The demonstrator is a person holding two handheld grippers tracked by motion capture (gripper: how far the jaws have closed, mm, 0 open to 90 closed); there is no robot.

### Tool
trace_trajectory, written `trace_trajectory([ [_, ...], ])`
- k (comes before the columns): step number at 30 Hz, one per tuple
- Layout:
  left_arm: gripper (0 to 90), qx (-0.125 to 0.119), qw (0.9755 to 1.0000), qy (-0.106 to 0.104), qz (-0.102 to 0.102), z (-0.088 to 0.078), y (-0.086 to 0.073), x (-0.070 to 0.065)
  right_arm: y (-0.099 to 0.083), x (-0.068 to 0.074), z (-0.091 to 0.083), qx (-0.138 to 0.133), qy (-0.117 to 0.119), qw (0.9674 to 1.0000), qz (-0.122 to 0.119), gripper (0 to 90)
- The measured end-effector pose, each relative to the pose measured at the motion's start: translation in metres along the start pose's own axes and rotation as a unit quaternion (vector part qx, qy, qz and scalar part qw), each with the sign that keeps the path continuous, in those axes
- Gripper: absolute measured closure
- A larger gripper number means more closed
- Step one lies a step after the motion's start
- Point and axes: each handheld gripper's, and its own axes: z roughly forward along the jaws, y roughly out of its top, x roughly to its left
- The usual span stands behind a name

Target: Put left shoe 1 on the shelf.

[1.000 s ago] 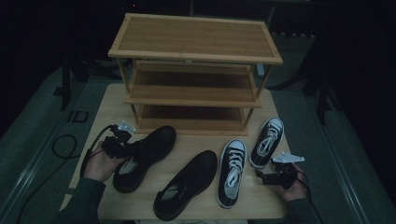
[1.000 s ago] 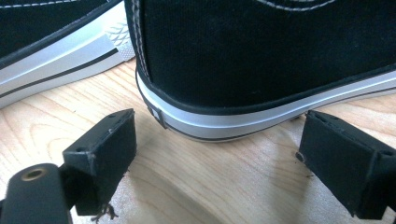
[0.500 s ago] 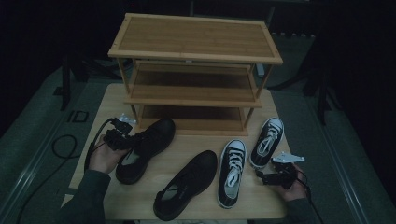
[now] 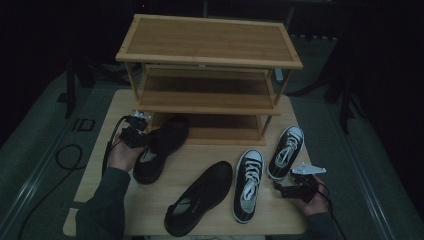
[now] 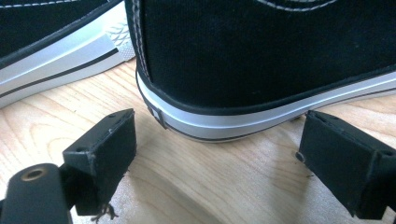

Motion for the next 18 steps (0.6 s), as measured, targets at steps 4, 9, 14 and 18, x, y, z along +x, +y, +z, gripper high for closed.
trace_trajectory([
  [4, 87.6, -0.009, 0.9997, 0.011, -0.020, 0.009, 0.007, 0.001, 0.000, 0.000, 0.000, 0.000, 0.000, 1.0000, 0.000, 11.1],
  [9, 87.6, -0.017, 0.9988, 0.019, -0.041, 0.017, 0.013, 0.002, 0.000, 0.000, 0.000, 0.000, 0.000, 1.0000, 0.000, 11.1],
  [14, 87.6, -0.027, 0.9975, 0.026, -0.059, 0.021, 0.015, 0.003, 0.000, 0.000, 0.000, 0.000, 0.000, 1.0000, -0.001, 11.1],
  [18, 87.5, -0.034, 0.9957, 0.037, -0.077, 0.025, 0.014, 0.004, 0.000, 0.000, 0.000, 0.000, 0.000, 1.0000, -0.001, 11.1],
])
